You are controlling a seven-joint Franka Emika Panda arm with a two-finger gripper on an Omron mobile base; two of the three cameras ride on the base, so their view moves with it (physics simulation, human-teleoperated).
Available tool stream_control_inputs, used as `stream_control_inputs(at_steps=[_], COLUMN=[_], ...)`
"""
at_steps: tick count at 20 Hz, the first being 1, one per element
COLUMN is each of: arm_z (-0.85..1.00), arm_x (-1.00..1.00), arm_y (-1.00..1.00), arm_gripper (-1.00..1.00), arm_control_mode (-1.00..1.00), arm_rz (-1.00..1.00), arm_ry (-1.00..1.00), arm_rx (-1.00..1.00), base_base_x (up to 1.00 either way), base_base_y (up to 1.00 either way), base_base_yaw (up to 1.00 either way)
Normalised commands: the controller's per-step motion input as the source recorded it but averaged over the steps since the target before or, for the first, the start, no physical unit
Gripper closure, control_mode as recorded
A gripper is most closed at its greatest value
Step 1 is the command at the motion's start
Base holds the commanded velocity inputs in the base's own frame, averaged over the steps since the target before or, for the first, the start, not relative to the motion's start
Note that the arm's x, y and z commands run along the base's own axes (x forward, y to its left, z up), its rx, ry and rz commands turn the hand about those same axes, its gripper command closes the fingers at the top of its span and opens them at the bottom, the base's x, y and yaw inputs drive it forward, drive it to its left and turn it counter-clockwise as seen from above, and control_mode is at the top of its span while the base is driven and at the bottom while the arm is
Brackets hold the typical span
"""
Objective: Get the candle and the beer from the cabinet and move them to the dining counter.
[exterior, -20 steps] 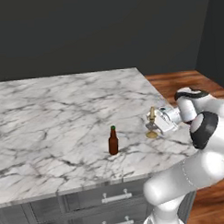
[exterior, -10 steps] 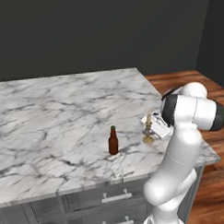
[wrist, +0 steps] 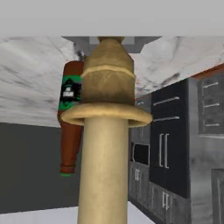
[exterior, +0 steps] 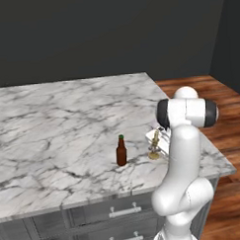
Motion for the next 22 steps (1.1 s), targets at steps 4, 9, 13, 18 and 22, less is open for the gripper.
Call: stream_control_inputs(at_steps=[4, 9, 13, 18, 22], arm_z=[-0.33, -0.30, -0.31, -0.20, -0.06], arm_x=[0.04, 0.10, 0.05, 0.00, 0.00], arm_y=[0.22, 0.20, 0.14, 0.00, -0.04], arm_gripper=[1.00, 1.00, 1.00, 1.00, -1.00], arm_control_mode=[-1.00, -1.00, -1.00, -1.00, -1.00], arm_rz=[0.03, 0.03, 0.03, 0.04, 0.01], arm_ry=[-0.16, -0.15, -0.14, -0.19, -0.14], arm_rx=[0.00, 0.00, 0.00, 0.03, 0.08], base_base_x=[0.00, 0.00, 0.00, 0.00, 0.00], base_base_y=[0.00, 0.00, 0.00, 0.00, 0.00], base_base_yaw=[0.00, 0.00, 0.00, 0.00, 0.00])
